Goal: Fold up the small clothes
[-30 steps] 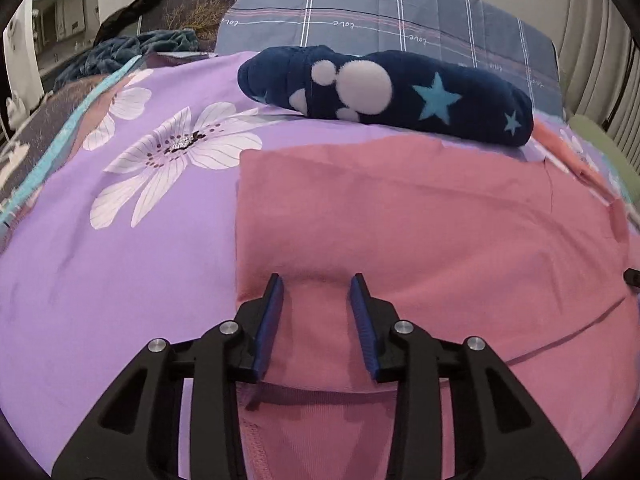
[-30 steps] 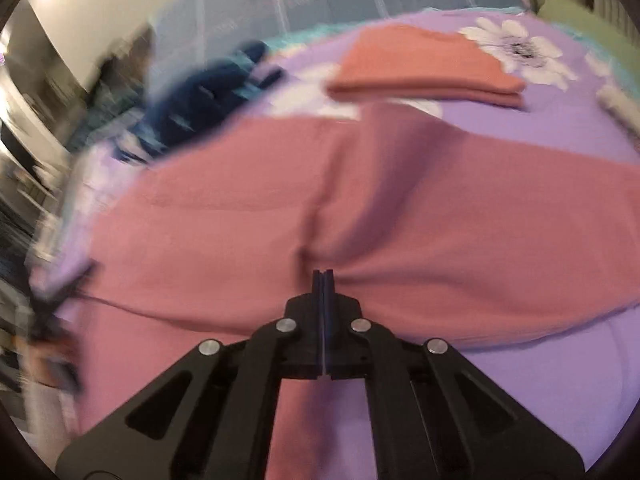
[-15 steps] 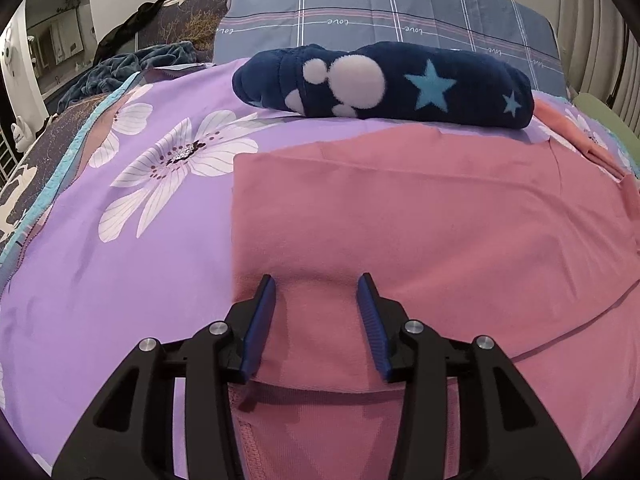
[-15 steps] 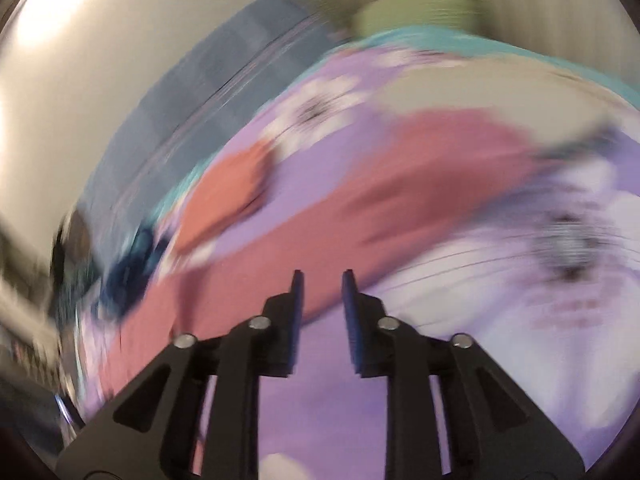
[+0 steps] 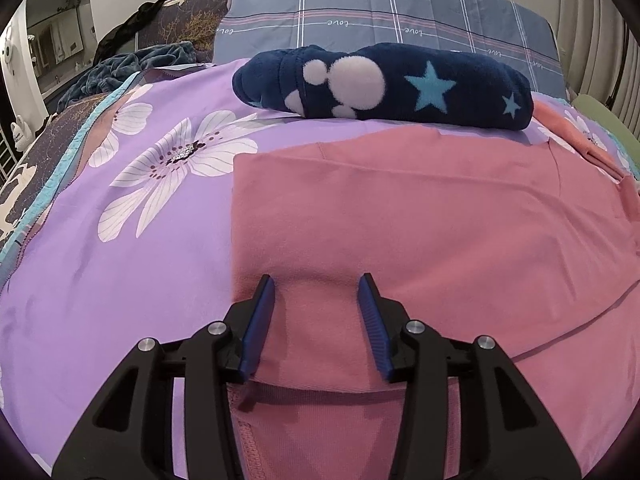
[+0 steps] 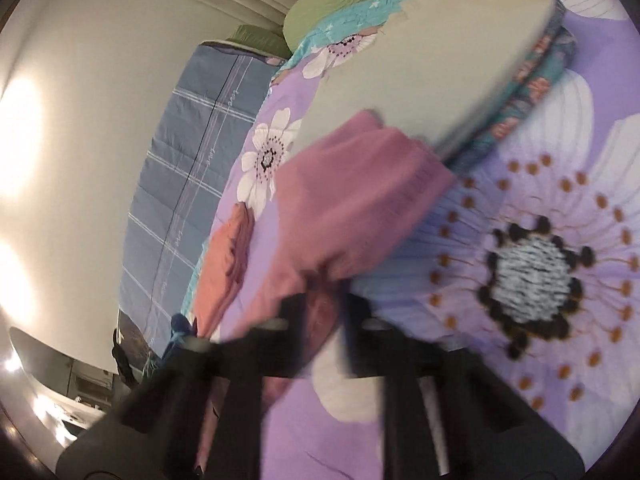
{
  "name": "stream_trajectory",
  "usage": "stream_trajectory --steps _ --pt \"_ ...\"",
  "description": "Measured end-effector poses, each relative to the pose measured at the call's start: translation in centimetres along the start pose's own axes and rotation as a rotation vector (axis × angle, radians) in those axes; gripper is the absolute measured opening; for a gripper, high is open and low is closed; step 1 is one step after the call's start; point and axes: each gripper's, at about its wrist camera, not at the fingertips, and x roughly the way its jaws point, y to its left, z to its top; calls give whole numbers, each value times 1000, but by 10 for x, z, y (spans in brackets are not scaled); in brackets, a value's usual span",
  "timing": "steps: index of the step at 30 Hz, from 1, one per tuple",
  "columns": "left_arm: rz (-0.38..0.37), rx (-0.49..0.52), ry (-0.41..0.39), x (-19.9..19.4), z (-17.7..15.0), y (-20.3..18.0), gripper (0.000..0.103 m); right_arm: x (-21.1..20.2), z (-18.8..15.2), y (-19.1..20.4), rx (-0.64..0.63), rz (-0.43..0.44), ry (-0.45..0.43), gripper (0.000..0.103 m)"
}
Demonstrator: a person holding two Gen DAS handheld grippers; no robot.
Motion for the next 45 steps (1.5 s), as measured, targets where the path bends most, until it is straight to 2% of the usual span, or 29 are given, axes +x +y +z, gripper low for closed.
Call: stream_trajectory --steps 3,5,6,9,12,14,16,18,20,22,26,29,33,35,37,38,39,41,42,43,45 --pt "-2 0 3 0 0 0 46 -5 -11 45 -112 6 -76 4" --pt "-2 0 3 0 0 0 46 2 -25 89 -211 55 -63 4" --pt "-2 0 3 0 0 0 46 9 -40 116 -269 101 -30 4" --pt "-5 -2 1 0 0 0 46 36 -101 188 -432 233 109 4" --pt "-15 -11 -1 0 0 1 46 70 -199 245 -646 338 317 4" --pt "-25 -18 -2 0 1 2 46 91 -256 258 -751 347 442 5" --pt "-33 -24 -3 1 0 4 47 116 -311 254 -824 309 584 6" --pt "-45 -31 -2 1 0 5 47 129 -335 240 -816 296 677 9" --pt "-62 -38 -1 1 1 7 51 130 -346 227 -802 284 710 19" --pt "-74 -39 1 2 1 7 52 126 -341 220 -803 271 703 26" --pt "-79 -42 -16 -6 2 4 50 116 -322 221 -826 261 660 30" --pt "-228 -34 -51 -24 7 -17 49 118 -321 216 -819 254 633 30" --pt "-294 80 -94 -44 13 -62 50 133 -325 234 -821 259 636 32" --pt "-308 102 -109 -49 15 -74 50 144 -331 242 -817 247 631 40" --pt "-305 85 -117 -51 15 -72 50 160 -339 247 -770 242 662 41" --pt "-306 66 -117 -52 15 -67 50 164 -348 250 -764 272 716 40" --pt "-306 47 -117 -53 13 -60 50 162 -357 252 -795 309 764 38" --pt "-297 17 -124 -56 11 -45 50 150 -383 259 -946 387 850 36" --pt "-289 10 -127 -56 9 -38 50 138 -396 258 -1047 416 865 36" --pt "-281 8 -127 -56 8 -31 50 133 -400 256 -1089 414 856 36" --pt "-285 3 -125 -57 6 -24 50 126 -393 247 -1082 397 836 36"
